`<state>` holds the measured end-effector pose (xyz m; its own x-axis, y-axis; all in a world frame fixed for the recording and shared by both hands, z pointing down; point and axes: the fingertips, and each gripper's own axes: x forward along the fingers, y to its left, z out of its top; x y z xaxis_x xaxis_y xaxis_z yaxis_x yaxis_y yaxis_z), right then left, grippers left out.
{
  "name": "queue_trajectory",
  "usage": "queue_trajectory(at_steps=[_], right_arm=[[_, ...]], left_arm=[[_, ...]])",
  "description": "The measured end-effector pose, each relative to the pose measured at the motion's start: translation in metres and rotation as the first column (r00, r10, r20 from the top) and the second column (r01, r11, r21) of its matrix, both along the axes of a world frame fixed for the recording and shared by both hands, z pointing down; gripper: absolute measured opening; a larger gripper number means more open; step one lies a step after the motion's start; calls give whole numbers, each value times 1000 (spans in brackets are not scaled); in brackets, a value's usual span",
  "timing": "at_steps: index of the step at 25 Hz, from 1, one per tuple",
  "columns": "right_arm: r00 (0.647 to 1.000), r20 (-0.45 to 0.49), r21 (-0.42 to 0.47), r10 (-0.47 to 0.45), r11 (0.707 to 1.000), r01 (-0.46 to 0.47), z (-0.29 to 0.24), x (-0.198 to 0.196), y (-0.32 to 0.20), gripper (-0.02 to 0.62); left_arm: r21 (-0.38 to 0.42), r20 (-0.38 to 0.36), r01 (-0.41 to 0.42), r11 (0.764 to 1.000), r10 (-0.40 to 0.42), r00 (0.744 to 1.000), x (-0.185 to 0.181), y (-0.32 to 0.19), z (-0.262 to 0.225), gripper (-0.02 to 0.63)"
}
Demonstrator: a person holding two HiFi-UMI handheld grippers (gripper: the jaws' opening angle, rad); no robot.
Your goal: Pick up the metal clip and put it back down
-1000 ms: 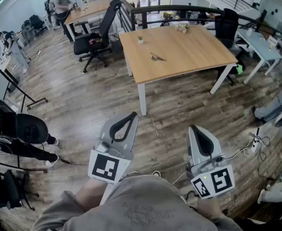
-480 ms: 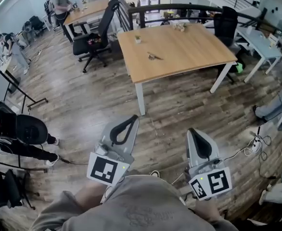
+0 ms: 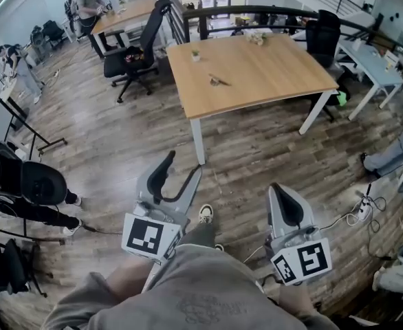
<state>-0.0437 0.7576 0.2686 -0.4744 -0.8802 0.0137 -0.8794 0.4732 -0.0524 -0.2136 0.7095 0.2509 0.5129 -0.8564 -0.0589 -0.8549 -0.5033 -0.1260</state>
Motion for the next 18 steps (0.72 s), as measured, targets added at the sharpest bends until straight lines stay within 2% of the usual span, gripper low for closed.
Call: queue_trajectory(at_steps=[4, 11, 18], right_arm=[[1000, -11, 4, 1, 1000, -1, 2, 2, -18, 11], [1000, -27, -14, 4, 1000, -4, 10, 10, -84, 11], [999, -43, -37, 5, 999, -7, 14, 24, -186, 11]], left_arm=[[-10, -4, -10, 1000, 10, 1000, 4, -19, 8, 229], [-44, -18, -30, 999, 29, 999, 15, -89, 18, 228], [-65, 10, -30, 997, 31, 999, 30, -193, 22, 227]])
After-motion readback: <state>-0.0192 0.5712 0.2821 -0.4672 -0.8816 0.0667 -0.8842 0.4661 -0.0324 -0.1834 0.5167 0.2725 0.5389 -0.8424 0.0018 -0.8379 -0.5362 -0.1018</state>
